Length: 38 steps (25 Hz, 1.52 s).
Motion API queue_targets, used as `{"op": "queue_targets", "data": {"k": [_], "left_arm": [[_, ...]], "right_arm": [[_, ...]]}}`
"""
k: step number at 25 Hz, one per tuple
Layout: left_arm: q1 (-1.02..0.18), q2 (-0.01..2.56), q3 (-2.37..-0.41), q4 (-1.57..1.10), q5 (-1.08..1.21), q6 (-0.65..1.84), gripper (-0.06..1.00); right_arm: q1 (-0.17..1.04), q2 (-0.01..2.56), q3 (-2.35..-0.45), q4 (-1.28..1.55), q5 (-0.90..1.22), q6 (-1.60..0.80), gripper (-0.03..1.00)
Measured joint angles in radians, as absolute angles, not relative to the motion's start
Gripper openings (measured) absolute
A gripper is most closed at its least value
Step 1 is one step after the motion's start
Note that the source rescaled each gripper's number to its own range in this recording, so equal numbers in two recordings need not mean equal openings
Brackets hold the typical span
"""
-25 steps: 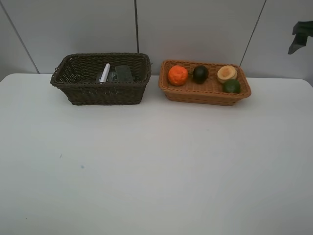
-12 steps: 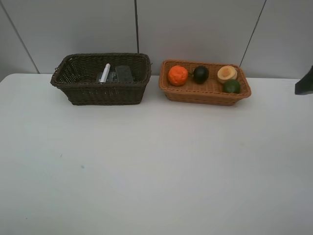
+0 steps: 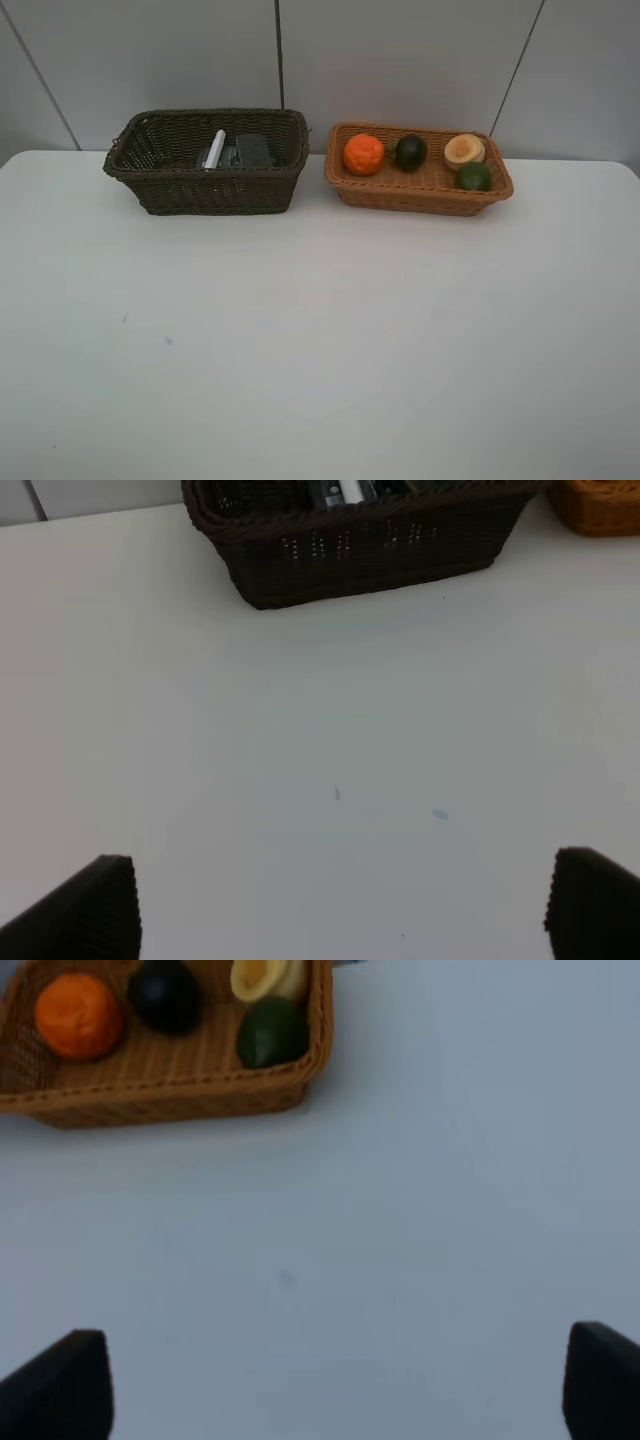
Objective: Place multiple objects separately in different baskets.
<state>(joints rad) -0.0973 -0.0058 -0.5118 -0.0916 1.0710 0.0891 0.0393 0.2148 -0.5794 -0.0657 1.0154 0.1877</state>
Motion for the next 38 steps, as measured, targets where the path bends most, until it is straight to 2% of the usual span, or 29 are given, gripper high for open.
{"op": "queue_targets", "data": {"k": [7,12,29,38], "left_arm": [[-0.097,-0.006,-0.512,-0.092,1.071,0.089,1.00],[-0.097,-0.006,-0.512,-0.092,1.071,0.089,1.00],[-0.097,-0.006,-0.512,-0.092,1.071,0.089,1.00],[-0.097,-0.006,-0.512,-0.092,1.071,0.089,1.00]], "right_arm": [[0.040,-0.002,-0.576,-0.067,1.080,0.187,1.00],[0.040,-0.005,-0.515,-0.058,1.088,0.148,1.00],[0.039,-0.006,-0.513,-0.048,1.072,0.135,1.00],[-0.051,-0.006,-0.513,-0.047,1.071,0.135,1.00]]}}
